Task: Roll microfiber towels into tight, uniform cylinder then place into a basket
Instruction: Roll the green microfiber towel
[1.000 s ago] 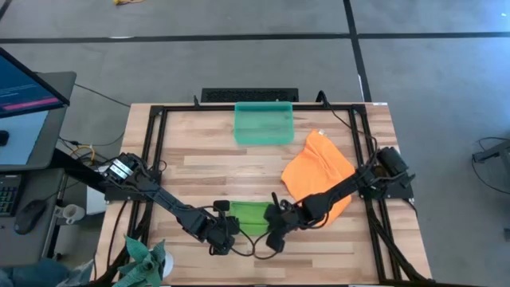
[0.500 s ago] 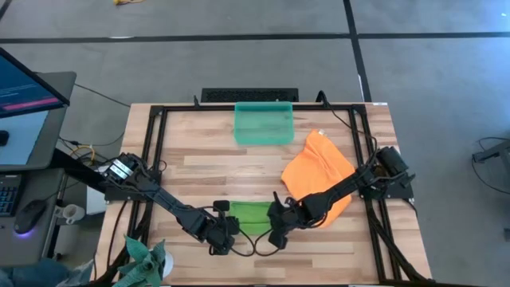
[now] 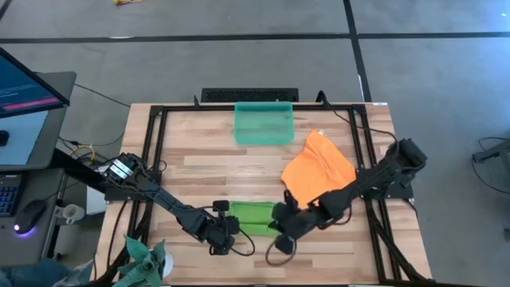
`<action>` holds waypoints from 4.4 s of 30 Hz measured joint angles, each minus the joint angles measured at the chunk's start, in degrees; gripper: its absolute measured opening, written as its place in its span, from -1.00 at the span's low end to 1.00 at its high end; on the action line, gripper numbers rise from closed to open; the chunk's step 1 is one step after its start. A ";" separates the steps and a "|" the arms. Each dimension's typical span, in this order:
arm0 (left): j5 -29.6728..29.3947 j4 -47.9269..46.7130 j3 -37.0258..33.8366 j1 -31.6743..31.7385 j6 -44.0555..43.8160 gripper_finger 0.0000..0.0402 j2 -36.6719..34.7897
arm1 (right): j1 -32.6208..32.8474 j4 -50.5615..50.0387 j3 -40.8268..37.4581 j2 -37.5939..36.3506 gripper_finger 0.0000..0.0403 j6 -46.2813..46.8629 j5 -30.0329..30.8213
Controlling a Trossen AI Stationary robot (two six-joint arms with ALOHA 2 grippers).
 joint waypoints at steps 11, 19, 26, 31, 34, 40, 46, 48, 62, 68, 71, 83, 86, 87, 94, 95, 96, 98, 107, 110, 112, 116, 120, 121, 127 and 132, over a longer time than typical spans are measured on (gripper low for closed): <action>0.00 -0.02 0.00 0.00 -0.33 -0.95 0.00 | -1.13 10.06 -0.13 13.33 -0.90 -1.64 -6.64; 0.24 -0.02 0.00 0.04 -1.24 -0.95 0.00 | -3.88 4.62 -0.09 13.83 -0.93 3.70 -6.43; 0.26 0.27 0.00 0.07 -1.20 -0.95 0.00 | -3.98 -0.05 0.05 13.93 -0.92 9.89 -6.19; 0.16 0.26 0.00 0.07 -0.62 -0.94 0.02 | -4.59 -0.69 0.09 13.93 -0.92 9.99 -6.37; 0.18 0.24 0.00 0.07 0.89 -0.92 0.02 | -4.90 -0.83 0.09 13.93 -0.91 9.87 -6.53; -0.07 0.05 0.00 0.07 1.48 -0.69 0.02 | -5.09 -1.03 0.04 13.93 -0.91 9.60 -6.58; -1.05 -0.66 0.20 0.08 2.45 -0.40 0.02 | -5.09 -1.05 0.02 13.96 -0.91 9.60 -6.56; -1.06 -2.99 1.56 0.17 2.73 -0.35 0.07 | -5.11 -1.05 0.00 13.98 -0.90 9.60 -6.58; -15.94 -5.32 7.54 -7.71 4.28 -0.40 -3.50 | -5.11 -1.46 -0.09 14.00 -0.90 9.62 -6.56; -13.12 7.50 2.64 -5.44 8.18 -0.40 -2.66 | -5.11 -1.42 -0.09 14.00 -0.92 9.62 -6.54; -9.03 12.54 0.31 -3.38 10.76 -0.40 -2.64 | -5.11 -1.37 -0.09 14.04 -0.90 9.62 -6.54; 1.51 21.36 -7.31 3.47 10.78 -0.40 -2.75 | -5.11 -1.31 -0.11 14.04 -0.90 9.64 -6.58; 2.69 22.15 -8.50 3.71 9.38 -0.40 -2.75 | -5.11 -1.31 -0.11 14.04 -0.89 9.64 -6.58; 3.04 22.73 -9.00 3.72 8.87 -0.40 -2.75 | -5.11 -1.30 -0.11 14.04 -0.89 9.64 -6.58; 3.58 24.61 -11.20 3.78 5.20 -0.40 -2.89 | -4.70 -1.06 -0.13 14.07 -0.88 10.02 -6.54; 3.68 24.61 -11.27 3.78 5.09 -0.40 -2.89 | -4.65 -1.02 -0.13 14.09 -0.87 10.02 -6.63; 3.71 24.60 -11.32 3.78 4.97 -0.40 -2.91 | -4.67 -0.95 -0.13 14.09 -0.84 10.04 -7.25; 3.73 24.53 -11.32 3.78 4.94 -0.40 -2.91 | -4.74 -0.76 -0.13 14.09 -0.79 10.06 -8.11; 3.95 24.22 -11.37 3.78 4.16 -0.40 -2.91 | -4.89 0.19 -0.09 13.74 -0.39 9.93 -10.11; 4.22 24.07 -11.37 3.80 3.15 -0.40 -2.91 | -5.86 -0.42 -0.17 12.22 -0.30 9.00 -15.11; 4.35 23.77 -11.39 3.78 2.50 -0.40 -2.91 | -5.83 -1.73 -0.33 10.33 -0.27 7.15 -15.61; 4.42 23.66 -11.41 3.78 1.20 -0.40 -2.93 | -5.40 -3.48 -0.29 4.65 -0.24 2.06 -13.70; 4.48 23.46 -11.41 3.78 0.61 -0.40 -2.93 | -3.10 -5.50 -0.20 -0.71 -0.25 -4.41 -6.24; 4.48 23.37 -11.41 3.78 0.56 -0.40 -2.91 | -2.06 -5.22 -0.18 -1.62 -0.25 -6.75 -4.13; 4.48 22.59 -11.41 3.78 1.91 -0.40 -2.89 | 5.71 -3.97 -0.15 -1.17 -0.28 -16.28 9.55; 4.59 22.50 -11.41 3.78 3.92 -0.40 -2.86 | 8.48 -2.54 -0.15 4.31 -0.28 -21.62 11.73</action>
